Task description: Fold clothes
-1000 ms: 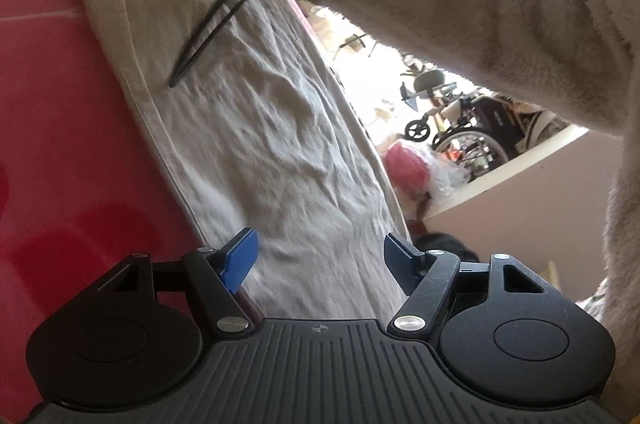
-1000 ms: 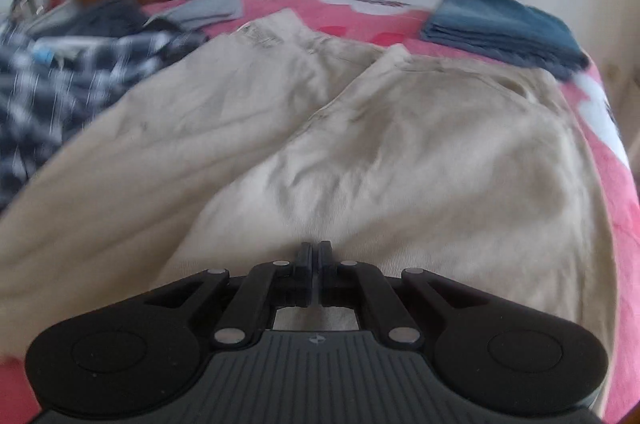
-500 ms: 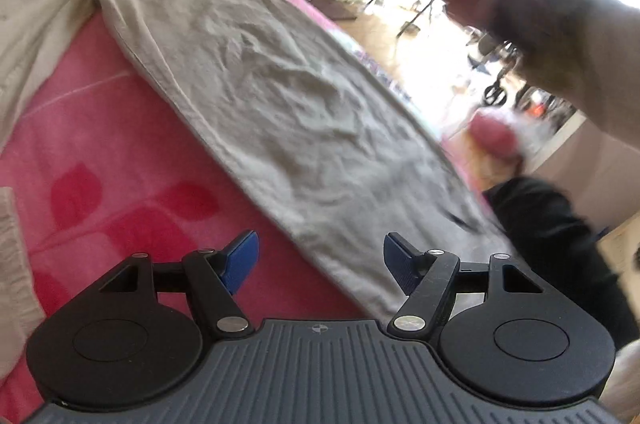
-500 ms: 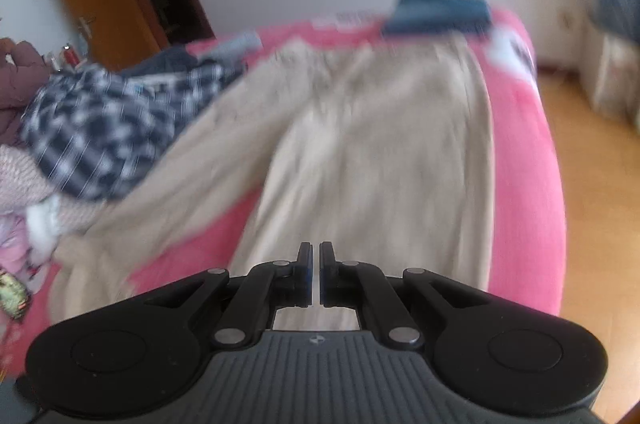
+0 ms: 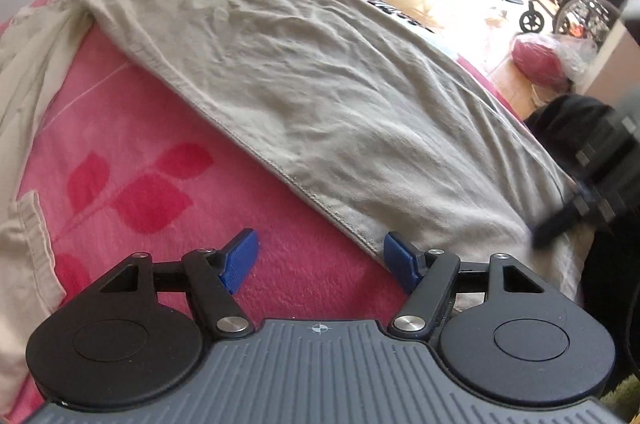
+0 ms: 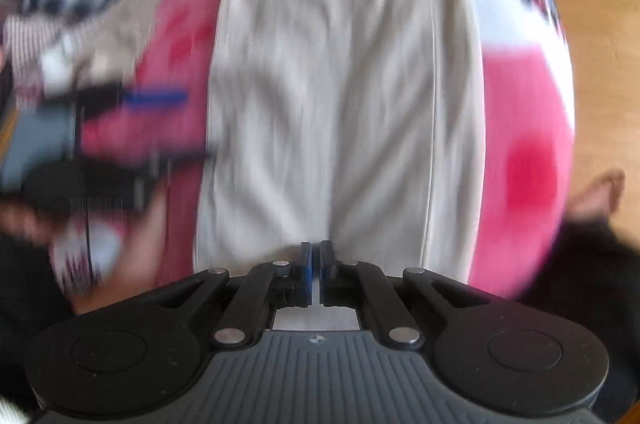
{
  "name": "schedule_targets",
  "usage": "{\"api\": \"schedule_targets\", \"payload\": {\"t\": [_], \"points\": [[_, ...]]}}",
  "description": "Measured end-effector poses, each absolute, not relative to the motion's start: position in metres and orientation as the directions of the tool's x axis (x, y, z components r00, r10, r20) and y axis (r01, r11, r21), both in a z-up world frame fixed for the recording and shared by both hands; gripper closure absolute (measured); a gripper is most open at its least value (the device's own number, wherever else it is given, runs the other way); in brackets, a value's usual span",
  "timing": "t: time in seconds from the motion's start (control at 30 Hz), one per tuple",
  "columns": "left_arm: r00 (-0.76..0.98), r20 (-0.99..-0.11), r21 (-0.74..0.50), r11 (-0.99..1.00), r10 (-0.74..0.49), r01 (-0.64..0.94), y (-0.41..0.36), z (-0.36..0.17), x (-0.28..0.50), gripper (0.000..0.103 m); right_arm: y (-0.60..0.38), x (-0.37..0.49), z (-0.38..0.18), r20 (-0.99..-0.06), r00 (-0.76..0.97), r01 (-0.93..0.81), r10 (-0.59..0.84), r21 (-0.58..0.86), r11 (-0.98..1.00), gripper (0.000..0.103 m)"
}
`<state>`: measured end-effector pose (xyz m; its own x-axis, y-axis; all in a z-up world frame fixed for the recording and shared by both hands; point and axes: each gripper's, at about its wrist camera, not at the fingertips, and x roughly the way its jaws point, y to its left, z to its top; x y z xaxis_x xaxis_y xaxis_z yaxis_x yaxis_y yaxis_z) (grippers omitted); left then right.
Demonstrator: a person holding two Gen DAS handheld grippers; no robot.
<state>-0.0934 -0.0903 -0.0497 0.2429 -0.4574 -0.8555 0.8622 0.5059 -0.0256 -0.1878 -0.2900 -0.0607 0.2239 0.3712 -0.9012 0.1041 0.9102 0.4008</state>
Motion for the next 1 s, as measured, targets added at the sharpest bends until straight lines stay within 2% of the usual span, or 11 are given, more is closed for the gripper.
{"api": "schedule_targets", "payload": {"t": [0.13, 0.27, 0.33, 0.53, 0.67, 0.87, 1.0], "points": [[0.276, -0.852, 0.0, 0.525, -0.446, 0.851, -0.092, -0.045, -0.098, 0.033, -0.286, -0.192, -0.049, -0.913, 0.186, 0.093, 0.362, 0.384, 0.919, 0.101], [0.311, -0.84, 0.024, 0.542, -0.444, 0.84, -0.091, -0.037, -0.099, 0.033, -0.315, -0.18, -0.024, -0.894, 0.339, 0.169, 0.293, 0.364, 0.916, 0.101], [0.326, -0.835, 0.032, 0.553, -0.443, 0.832, -0.091, -0.033, -0.097, 0.033, -0.323, -0.178, -0.025, -0.895, 0.355, 0.203, 0.269, 0.354, 0.913, 0.101], [0.351, -0.82, 0.026, 0.584, -0.452, 0.811, -0.094, -0.028, -0.089, 0.033, -0.314, -0.214, -0.062, -0.934, 0.169, 0.22, 0.314, 0.346, 0.912, 0.101], [0.338, -0.82, 0.004, 0.585, -0.462, 0.811, -0.101, -0.029, -0.084, 0.033, -0.317, -0.234, -0.042, -0.928, 0.198, 0.235, 0.315, 0.357, 0.904, 0.101], [0.345, -0.809, 0.034, 0.547, -0.476, 0.837, -0.107, -0.028, -0.092, 0.033, -0.336, -0.231, -0.018, -0.929, 0.284, 0.28, 0.239, 0.318, 0.906, 0.101], [0.336, -0.819, 0.031, 0.548, -0.465, 0.836, -0.103, -0.034, -0.093, 0.033, -0.335, -0.227, -0.056, -0.95, 0.187, 0.284, 0.249, 0.295, 0.912, 0.101]]}}
